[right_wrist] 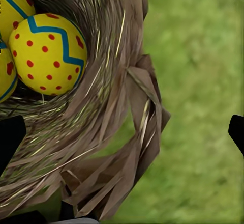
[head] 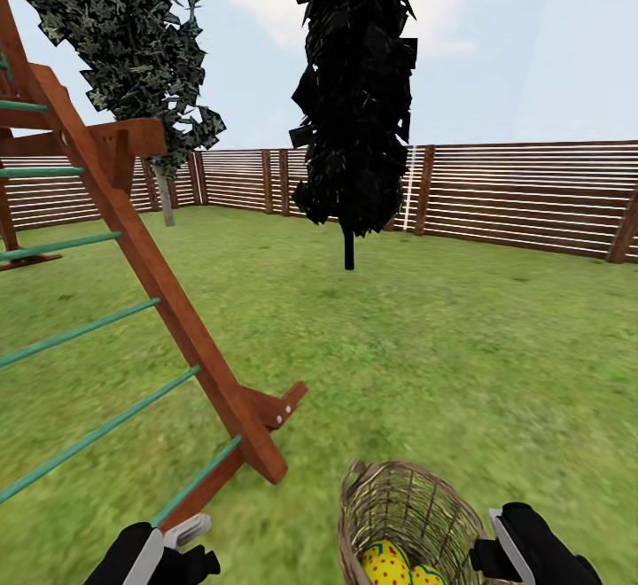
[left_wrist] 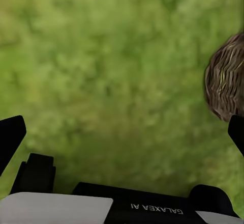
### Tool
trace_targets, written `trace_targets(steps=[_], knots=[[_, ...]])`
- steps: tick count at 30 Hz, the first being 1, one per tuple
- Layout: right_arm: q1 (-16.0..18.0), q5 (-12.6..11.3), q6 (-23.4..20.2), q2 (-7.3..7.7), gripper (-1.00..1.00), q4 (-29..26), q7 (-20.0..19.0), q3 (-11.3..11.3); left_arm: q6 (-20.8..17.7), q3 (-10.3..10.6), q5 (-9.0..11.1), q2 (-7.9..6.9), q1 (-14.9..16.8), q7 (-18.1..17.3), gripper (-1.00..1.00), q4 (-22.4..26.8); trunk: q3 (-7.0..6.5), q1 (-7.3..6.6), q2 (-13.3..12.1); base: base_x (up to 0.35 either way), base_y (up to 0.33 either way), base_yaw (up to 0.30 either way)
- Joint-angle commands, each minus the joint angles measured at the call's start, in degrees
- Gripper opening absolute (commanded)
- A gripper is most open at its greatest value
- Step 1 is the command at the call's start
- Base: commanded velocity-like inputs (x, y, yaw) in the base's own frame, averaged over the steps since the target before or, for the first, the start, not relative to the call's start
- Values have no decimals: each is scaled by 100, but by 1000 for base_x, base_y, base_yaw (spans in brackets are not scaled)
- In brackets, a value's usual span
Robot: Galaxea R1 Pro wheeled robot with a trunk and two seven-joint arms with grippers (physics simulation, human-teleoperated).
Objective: Take the three Easter eggs out of the wicker basket on the lawn in the garden, then place them on the lawn next to a single tree (choose any tree) so that all three eggs are next to the same tree and none are left in the basket.
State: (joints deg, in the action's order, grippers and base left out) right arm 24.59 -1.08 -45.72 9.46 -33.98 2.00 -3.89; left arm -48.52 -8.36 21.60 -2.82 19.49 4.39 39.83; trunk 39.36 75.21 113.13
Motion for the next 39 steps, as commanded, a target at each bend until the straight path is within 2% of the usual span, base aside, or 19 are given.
trace_targets(steps=[1, 6, 30, 39], knots=[[2, -11, -25, -6, 100, -6, 20, -7, -26, -7, 61, 1, 2, 46, 100, 7, 6, -1, 3, 2, -12, 0], [2, -11, -25, -14, 100, -5, 20, -6, -26, -7, 61, 1, 2, 45, 100, 7, 6, -1, 3, 1, -4, 0], [2, -13, -25, -14, 100, -3, 20, -7, -28, -7, 40, 54, 2, 45, 100, 7, 437, 526, 966, 0, 0, 0], [2, -14, -25, -15, 100, -3, 15, -6, -26, -7, 45, 54, 2, 45, 100, 7, 437, 526, 966, 0, 0, 0]])
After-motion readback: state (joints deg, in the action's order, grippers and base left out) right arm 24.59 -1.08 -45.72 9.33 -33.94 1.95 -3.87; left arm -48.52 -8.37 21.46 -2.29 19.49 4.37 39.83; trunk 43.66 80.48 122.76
